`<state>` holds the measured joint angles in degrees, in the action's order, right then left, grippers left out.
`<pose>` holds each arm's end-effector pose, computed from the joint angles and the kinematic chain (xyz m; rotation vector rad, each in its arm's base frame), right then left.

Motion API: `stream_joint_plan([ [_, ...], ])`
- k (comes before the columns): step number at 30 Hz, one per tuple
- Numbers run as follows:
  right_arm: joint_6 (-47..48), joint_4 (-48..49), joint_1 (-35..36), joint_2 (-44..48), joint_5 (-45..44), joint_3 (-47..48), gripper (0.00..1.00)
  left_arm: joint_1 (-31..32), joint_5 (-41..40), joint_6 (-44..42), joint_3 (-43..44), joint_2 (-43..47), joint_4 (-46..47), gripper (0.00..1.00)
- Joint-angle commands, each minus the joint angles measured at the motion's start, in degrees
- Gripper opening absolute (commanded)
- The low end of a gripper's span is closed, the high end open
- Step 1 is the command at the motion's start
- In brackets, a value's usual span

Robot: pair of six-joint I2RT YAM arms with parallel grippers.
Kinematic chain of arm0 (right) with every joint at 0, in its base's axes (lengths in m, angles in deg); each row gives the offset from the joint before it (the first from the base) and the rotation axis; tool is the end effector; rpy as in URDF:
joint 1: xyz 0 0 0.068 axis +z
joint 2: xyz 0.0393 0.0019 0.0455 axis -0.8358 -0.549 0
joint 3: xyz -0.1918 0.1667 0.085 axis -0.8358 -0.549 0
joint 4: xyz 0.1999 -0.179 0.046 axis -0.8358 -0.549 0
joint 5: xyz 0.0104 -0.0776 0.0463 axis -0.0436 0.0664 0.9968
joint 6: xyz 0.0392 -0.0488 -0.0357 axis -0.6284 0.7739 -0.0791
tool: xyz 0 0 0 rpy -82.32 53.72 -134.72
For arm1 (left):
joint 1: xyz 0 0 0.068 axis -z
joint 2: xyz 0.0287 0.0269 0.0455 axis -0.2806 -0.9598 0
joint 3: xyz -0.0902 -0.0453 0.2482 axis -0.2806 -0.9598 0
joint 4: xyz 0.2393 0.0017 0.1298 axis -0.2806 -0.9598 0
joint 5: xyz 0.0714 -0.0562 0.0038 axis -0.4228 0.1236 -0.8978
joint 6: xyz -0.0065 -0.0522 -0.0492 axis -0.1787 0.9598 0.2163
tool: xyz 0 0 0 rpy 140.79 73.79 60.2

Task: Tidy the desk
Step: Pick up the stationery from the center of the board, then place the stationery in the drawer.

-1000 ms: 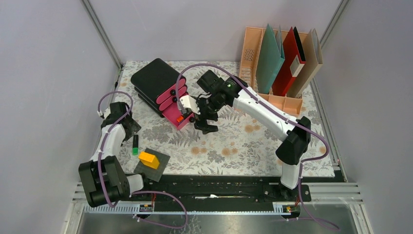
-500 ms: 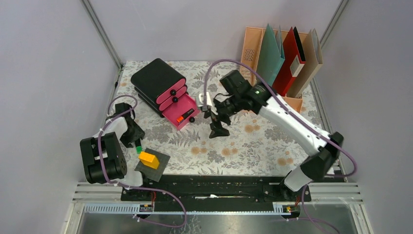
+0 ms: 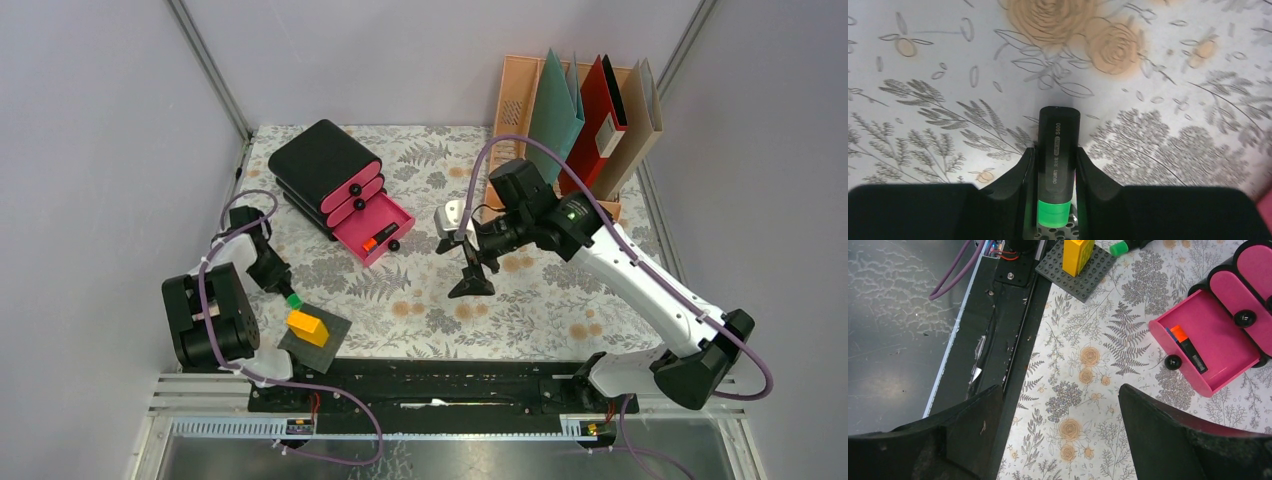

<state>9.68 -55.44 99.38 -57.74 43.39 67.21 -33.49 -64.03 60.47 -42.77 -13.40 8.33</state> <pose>0.1858 0.2326 0.3790 -1.7817 1.2186 0.9450 0.2646 0.0855 0.1256 -1.0842 2.6439 0.0516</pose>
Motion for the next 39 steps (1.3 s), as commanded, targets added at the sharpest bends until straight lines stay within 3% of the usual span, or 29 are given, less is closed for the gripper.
stream_joint_plan([
  [1, -2.04, 4.03, -0.94, 2.72, 1.40, -2.66, 0.92, 0.02, 7.90, -0.39, 2.39, 5.66, 0.97, 0.00],
  [15, -2.02, 7.05, -3.03, 3.33, 2.13, -8.82, 0.92, 0.47, 28.55, 2.92, -3.21, 19.75, 3.48, 0.00],
  [20, -1.77, 7.64, -3.02, 2.42, 2.53, -9.62, 0.92, 2.96, 31.90, 8.07, -6.28, 25.26, 7.34, 0.00],
  [24, -1.62, 7.92, -3.20, 2.29, 2.42, -10.32, 0.92, 8.93, 30.70, 13.21, -8.71, 28.93, 12.83, 0.00],
  [30, -1.57, 8.42, -3.97, 2.29, 2.44, -11.39, 0.93, 19.91, 22.80, 16.36, -12.60, 33.36, 19.95, 0.00],
  [34, -1.58, 8.65, -4.50, 1.95, 2.67, -11.86, 0.93, 26.73, 16.54, 13.91, -10.90, 31.65, 21.75, 0.00],
  [39, -1.49, 9.21, -5.16, 1.51, 2.62, -12.74, 0.93, 35.25, 6.44, 4.42, -4.36, 24.68, 21.62, 0.00],
])
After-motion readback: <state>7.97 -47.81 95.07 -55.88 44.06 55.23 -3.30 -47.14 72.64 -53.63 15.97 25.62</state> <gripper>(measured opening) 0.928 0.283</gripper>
